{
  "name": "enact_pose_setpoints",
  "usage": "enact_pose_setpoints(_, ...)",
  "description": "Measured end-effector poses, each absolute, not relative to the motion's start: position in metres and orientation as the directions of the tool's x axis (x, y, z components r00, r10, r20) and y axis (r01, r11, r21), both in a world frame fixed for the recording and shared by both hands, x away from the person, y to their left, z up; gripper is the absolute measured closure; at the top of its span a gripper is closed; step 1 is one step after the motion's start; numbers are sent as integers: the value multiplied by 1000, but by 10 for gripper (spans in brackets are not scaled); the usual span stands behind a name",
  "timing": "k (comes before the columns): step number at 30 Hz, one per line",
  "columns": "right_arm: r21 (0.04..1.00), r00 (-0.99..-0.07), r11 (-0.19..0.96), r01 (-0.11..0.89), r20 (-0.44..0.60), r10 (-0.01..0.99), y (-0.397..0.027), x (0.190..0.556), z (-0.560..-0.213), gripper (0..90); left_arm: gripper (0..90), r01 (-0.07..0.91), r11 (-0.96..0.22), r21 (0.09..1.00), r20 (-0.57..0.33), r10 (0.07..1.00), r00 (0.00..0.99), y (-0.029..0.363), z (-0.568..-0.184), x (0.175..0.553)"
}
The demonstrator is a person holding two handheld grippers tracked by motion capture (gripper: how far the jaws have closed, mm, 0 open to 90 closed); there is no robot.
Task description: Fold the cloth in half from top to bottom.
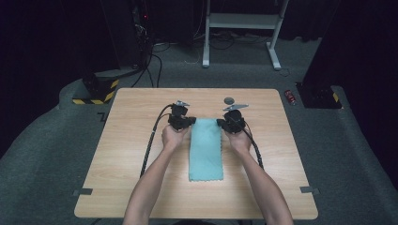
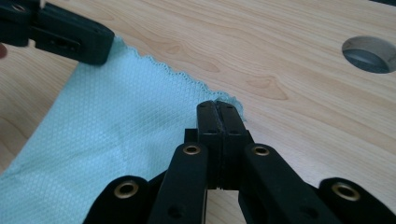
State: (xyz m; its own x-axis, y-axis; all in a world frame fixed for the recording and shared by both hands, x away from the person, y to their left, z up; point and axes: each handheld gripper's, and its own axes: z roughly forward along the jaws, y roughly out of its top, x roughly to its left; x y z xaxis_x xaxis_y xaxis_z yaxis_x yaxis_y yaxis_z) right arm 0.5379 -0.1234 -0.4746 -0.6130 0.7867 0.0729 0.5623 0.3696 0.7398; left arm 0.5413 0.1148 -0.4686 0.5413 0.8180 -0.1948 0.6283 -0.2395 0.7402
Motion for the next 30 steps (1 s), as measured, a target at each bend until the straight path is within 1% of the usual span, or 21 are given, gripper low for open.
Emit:
enact_pose_setpoints(3, 748, -611, 367, 553, 64, 789, -123, 543, -463, 900, 892, 620, -237, 748, -187, 821, 539, 115, -463, 546)
enact_pose_setpoints(5, 750, -612, 375, 545, 50, 790, -122, 545, -457, 900, 892, 625, -215, 750, -206, 822, 531, 118, -458, 550)
enact_pose_setpoints(7, 753, -609, 369, 544, 52, 791, -120, 547, -453, 900, 892, 618, -228, 753, -191, 823, 535, 118, -453, 552)
enact_pose_setpoints(13, 768, -617, 365, 527, 50, 785, -120, 545, -446, 900, 892, 591, -238, 771, -179, 809, 560, 119, -446, 545)
enact_pose_setpoints(16, 771, -629, 379, 511, 36, 776, -119, 540, -444, 900, 891, 582, -233, 779, -186, 801, 569, 121, -445, 539)
enact_pose_setpoints(19, 774, -638, 380, 506, 40, 769, -120, 535, -444, 899, 891, 572, -252, 781, -175, 790, 588, 121, -445, 533)
enact_pose_setpoints(23, 775, -659, 409, 481, 13, 752, -120, 526, -447, 899, 891, 561, -274, 781, -166, 775, 610, 121, -444, 525)
enact_pose_setpoints(30, 782, -670, 391, 485, 46, 741, -130, 514, -456, 899, 891, 541, -292, 789, -164, 748, 643, 119, -444, 512)
